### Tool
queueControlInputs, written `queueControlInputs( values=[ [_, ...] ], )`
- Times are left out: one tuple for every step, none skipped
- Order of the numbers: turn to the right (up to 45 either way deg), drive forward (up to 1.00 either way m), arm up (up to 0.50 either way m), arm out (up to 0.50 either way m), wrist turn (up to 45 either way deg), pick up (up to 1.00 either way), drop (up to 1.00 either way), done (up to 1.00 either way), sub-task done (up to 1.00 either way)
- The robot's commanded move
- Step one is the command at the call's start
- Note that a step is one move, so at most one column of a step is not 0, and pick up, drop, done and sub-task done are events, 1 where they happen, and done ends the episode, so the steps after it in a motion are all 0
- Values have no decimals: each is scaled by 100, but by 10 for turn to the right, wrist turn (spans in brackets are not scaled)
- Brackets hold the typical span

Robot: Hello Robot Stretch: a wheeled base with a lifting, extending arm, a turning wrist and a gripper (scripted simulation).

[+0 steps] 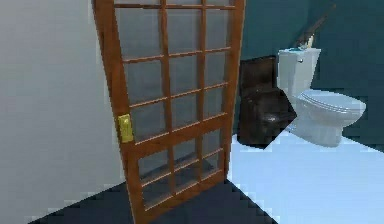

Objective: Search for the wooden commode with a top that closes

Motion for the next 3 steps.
queueControlInputs(
  values=[
    [360,0,0,0,0,0,0,0,0],
    [0,5,0,0,0,0,0,0,0],
    [60,0,0,0,0,0,0,0,0]
  ],
)
